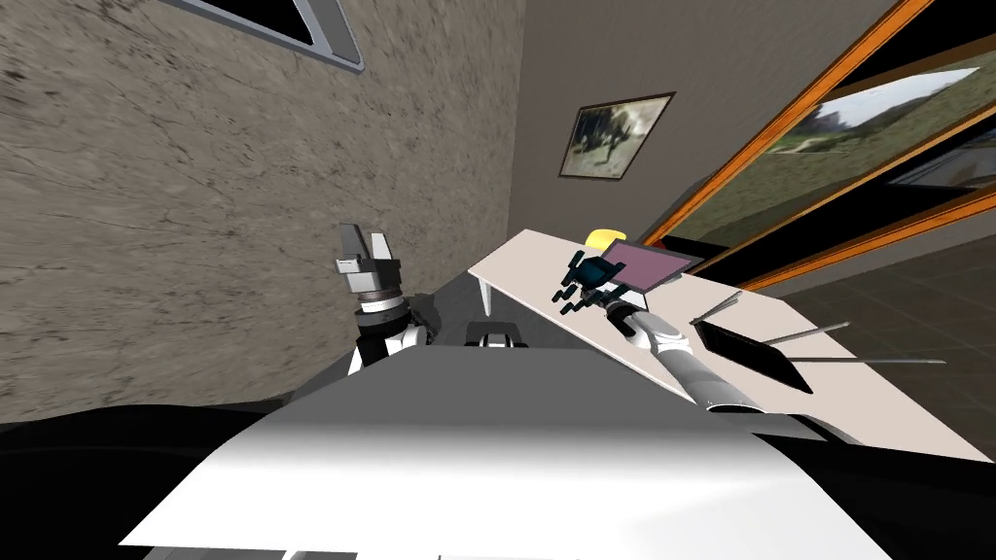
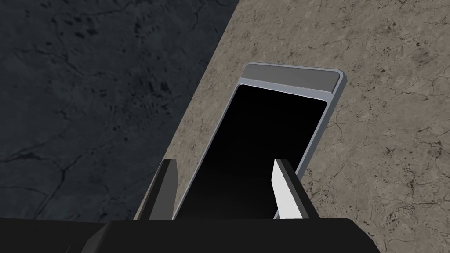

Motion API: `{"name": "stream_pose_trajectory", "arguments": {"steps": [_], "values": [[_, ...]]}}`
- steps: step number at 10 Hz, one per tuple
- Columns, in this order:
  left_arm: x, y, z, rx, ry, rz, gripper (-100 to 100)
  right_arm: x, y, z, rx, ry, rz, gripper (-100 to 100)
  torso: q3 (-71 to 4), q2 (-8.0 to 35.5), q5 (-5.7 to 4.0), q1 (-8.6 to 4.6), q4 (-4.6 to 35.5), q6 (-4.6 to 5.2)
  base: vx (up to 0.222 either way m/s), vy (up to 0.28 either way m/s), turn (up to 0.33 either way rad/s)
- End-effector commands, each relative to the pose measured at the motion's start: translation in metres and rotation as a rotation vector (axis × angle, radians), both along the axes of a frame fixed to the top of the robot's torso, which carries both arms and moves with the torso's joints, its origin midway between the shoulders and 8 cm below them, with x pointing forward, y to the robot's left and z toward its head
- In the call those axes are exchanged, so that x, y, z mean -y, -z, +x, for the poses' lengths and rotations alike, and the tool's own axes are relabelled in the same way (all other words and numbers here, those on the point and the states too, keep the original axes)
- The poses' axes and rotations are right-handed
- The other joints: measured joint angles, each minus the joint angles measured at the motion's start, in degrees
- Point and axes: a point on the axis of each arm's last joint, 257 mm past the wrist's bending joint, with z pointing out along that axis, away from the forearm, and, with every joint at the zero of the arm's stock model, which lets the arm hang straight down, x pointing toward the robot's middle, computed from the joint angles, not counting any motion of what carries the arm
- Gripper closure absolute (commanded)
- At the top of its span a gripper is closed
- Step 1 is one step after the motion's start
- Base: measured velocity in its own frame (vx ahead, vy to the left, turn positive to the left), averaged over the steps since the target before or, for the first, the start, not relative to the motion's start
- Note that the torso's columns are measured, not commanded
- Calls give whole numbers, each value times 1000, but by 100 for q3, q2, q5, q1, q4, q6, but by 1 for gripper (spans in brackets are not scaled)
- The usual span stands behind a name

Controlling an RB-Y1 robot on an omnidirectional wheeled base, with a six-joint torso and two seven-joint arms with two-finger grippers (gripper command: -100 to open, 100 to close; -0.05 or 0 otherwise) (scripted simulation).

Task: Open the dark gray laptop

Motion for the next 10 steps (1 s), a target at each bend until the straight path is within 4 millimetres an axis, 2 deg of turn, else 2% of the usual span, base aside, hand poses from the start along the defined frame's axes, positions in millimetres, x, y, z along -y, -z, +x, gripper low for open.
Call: {"name": "stream_pose_trajectory", "arguments": {"steps": [1, 2, 3, 4, 5, 7, 8, 9, 10], "values": [[0, 0, 0, 0, 0, 0, 0, 49, -9, -7, -26, 76, -136, -100, 2, 4, -3, -7, 0, 7, 47, 64, 161], [0, 0, 0, 0, 0, 0, 0, 54, -7, -10, -31, 89, -139, -100, 2, 4, -1, -3, 1, -1, 33, 50, 81], [0, 0, 0, 0, 0, 0, 0, 81, -21, -11, -35, 125, -218, -100, 5, 8, -2, -5, 1, 3, 29, 59, 157], [0, 0, 0, 0, 0, 0, 0, 85, -19, -14, -42, 133, -219, -100, 5, 7, 0, -1, 2, -1, 23, 43, 87], [0, 0, 0, 0, 0, 0, 0, 110, -35, -16, -44, 168, -295, -100, 5, 8, -2, -5, 2, 4, 28, 56, 118], [0, 0, 0, 0, 0, 0, 0, 114, -32, -20, -52, 178, -297, -100, 1, 1, -2, -5, 0, 2, 23, 27, 56], [0, 0, 0, 0, 0, 0, 0, 142, -48, -26, -61, 221, -371, -100, 4, 7, -5, -14, 1, 5, 29, 26, 123], [0, 0, 0, 0, 0, 0, 0, 142, -48, -26, -61, 221, -371, -100, 0, 0, -3, -5, 0, -4, 30, 30, 104], [0, 0, 0, 0, 0, 0, 0, 167, -63, -32, -69, 261, -441, -100, 0, 2, 1, 1, 0, 2, 33, 43, 110]]}}
